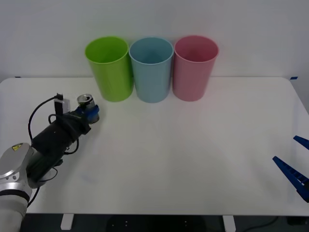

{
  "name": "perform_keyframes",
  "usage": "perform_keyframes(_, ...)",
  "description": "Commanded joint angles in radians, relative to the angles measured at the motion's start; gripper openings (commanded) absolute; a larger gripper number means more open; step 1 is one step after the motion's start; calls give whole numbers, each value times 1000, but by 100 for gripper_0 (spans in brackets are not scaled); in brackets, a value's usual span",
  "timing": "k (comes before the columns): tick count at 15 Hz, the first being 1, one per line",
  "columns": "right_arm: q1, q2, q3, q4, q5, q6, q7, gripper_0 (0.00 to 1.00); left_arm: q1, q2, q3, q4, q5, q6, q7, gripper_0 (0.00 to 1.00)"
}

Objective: Grasp the object on the table and drop it into the matching bin: aluminum can to the light blue bin, PET bottle to the pink bin.

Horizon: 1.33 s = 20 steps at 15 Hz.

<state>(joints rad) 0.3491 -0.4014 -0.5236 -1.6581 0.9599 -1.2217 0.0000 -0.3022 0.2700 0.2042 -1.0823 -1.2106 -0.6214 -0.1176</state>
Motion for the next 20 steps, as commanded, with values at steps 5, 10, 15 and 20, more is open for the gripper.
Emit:
perform_keyframes(5, 0, 0, 0, 0, 0, 0, 0, 100, 184, 0, -25, -332, 60, -6, 67, 0)
perform_keyframes(10, 0, 0, 0, 0, 0, 0, 0, 100, 232, 0, -35, -478, 131, -4, 113, 0)
perform_keyframes(15, 0, 0, 0, 0, 0, 0, 0, 100, 204, 3, -71, -570, 143, 89, 150, 0)
perform_keyframes(20, 0, 0, 0, 0, 0, 0, 0, 100, 98, 9, -167, -596, 158, 275, 213, 0)
